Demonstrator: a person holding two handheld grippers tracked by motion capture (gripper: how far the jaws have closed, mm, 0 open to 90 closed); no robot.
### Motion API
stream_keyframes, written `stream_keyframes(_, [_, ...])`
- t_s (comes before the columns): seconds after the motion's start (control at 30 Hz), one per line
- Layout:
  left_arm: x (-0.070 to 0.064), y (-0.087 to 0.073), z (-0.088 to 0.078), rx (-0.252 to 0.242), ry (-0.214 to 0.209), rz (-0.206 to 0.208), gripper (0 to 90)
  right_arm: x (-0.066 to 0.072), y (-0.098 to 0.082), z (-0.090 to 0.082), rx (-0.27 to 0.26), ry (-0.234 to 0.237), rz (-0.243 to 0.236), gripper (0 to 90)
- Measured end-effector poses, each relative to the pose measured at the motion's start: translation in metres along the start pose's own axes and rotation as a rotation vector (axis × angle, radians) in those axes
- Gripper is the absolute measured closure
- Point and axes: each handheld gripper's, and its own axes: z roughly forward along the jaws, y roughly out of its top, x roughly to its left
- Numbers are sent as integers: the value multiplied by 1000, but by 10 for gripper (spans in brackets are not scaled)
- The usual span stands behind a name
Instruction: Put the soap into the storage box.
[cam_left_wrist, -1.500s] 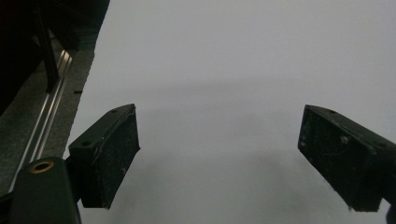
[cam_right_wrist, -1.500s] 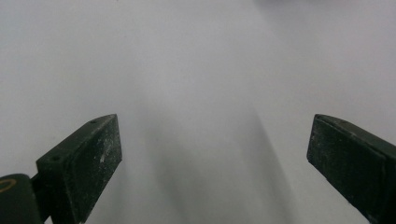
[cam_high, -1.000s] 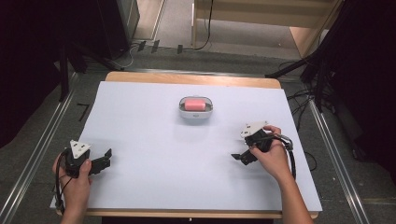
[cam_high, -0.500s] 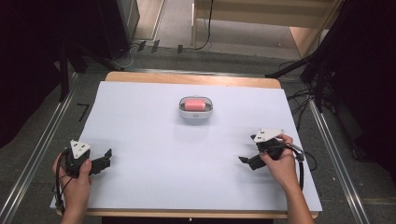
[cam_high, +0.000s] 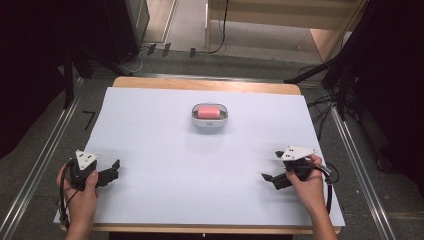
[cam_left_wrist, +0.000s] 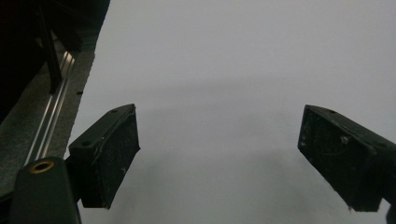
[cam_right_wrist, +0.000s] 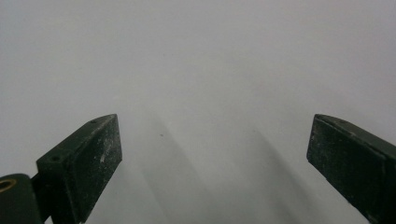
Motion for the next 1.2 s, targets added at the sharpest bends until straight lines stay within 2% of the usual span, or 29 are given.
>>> stream_keyframes(0.67, [-1,0,0,-1,3,5,133,3,-36,-23,-76,-25,91,42])
stream_keyframes(1.2, [-1,0,0,-1,5,4,133,2,-52,-41,-108,-57,131,45])
